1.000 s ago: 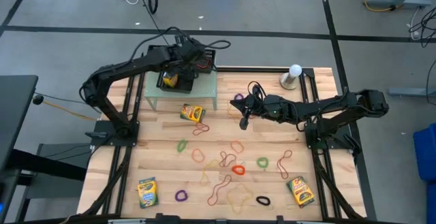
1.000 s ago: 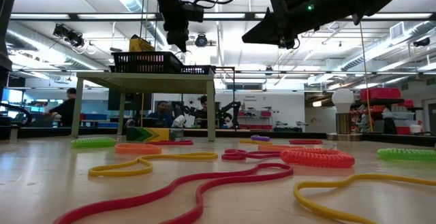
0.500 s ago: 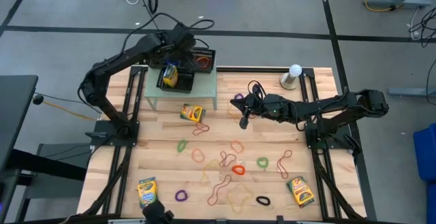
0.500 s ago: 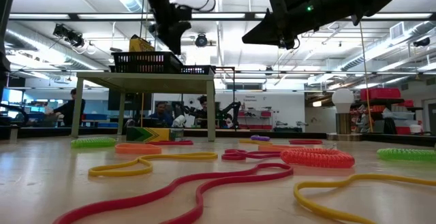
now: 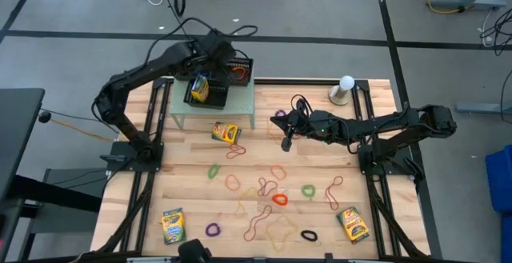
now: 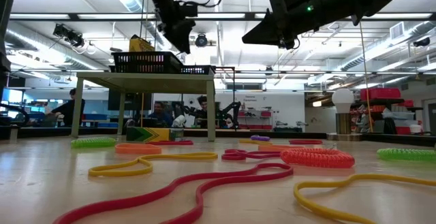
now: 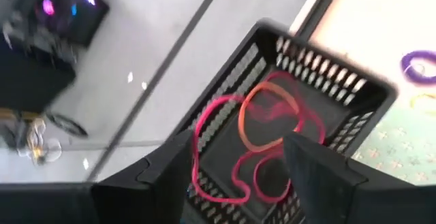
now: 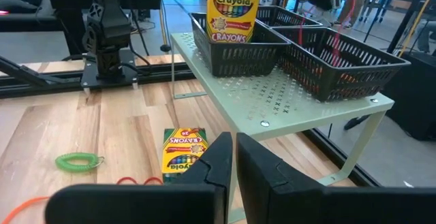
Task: Pick & Place Office Desk Supplies
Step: Put the red rubber band into the top right black bin
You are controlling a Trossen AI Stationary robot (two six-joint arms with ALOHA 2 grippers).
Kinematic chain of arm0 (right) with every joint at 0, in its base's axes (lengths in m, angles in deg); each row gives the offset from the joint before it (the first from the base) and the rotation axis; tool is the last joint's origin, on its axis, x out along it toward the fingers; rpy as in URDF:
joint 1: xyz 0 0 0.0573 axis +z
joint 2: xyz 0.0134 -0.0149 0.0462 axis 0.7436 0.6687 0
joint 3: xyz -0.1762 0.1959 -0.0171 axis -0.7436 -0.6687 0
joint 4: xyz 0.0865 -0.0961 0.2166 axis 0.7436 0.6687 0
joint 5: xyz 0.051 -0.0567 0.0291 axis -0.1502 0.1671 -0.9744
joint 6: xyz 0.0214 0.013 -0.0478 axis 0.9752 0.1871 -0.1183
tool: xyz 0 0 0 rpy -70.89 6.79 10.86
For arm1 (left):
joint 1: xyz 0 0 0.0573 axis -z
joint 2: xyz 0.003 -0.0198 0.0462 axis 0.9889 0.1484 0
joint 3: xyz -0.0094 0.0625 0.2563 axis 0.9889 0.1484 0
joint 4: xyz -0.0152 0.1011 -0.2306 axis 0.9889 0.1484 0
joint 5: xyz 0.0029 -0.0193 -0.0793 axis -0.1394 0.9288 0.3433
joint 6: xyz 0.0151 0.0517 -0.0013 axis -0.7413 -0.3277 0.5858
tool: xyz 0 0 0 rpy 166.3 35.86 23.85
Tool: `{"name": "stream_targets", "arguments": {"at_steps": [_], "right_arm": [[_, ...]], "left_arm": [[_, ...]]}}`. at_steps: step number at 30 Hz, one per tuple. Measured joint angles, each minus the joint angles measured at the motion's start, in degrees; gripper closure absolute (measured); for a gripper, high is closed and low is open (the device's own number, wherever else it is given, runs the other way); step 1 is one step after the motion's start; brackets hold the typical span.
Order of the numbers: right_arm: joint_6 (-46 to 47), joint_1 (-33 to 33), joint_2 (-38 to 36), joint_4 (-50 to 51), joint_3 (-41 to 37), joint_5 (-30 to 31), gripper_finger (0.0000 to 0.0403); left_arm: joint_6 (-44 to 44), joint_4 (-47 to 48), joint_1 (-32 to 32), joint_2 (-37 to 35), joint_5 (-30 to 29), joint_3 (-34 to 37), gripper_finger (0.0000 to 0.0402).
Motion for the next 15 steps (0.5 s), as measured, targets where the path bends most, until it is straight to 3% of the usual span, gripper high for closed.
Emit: {"name": "stream_targets", "arguments": {"at_steps": [10, 15], "right_arm": [[0.4, 0.0, 0.0, 0.0, 0.0, 0.1, 0.0375], [0.6, -0.1, 0.0, 0.2, 0.0, 5.5, 0.0367]], "left_arm": [[-4.0, -1.8, 1.5, -0.2, 2.0, 0.0, 0.0229], [-4.5, -1.8, 1.7, -0.9, 6.9, 0.0, 0.0266]]}}
